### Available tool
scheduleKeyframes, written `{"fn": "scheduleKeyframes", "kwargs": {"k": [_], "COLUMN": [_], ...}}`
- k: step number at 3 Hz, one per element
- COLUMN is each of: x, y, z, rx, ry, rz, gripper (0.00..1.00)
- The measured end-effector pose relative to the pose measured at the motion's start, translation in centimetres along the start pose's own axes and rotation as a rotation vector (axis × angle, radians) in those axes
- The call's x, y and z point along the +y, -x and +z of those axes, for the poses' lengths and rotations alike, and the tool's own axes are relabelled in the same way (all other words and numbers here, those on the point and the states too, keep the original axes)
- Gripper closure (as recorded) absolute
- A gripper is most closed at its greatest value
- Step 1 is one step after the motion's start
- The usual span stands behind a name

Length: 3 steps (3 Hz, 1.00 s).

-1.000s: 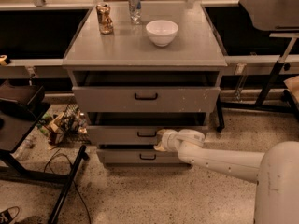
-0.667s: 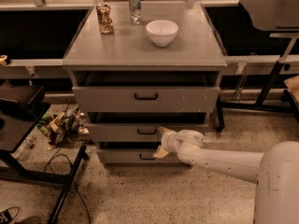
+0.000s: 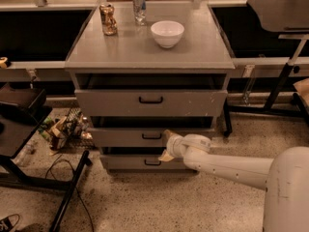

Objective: Close middle drawer

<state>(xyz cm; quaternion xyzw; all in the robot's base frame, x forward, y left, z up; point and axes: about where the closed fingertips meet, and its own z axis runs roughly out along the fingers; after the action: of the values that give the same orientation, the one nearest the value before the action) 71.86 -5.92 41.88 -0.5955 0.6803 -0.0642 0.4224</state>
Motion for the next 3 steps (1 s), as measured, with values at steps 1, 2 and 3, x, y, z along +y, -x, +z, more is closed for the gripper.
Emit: {"fn": "scheduleKeyframes", "kwargs": {"k": [1, 2, 3], "x": [0.4, 1.4, 1.8], "y": [0.0, 0.4, 0.6], "z": [-0.4, -3.2, -10.8], "rx": [0.0, 0.052, 0.189], "ry": [0.0, 0.039, 0.06], "rz": [0.0, -0.022, -0.033], "gripper": [0.42, 0.65, 0.88]}}
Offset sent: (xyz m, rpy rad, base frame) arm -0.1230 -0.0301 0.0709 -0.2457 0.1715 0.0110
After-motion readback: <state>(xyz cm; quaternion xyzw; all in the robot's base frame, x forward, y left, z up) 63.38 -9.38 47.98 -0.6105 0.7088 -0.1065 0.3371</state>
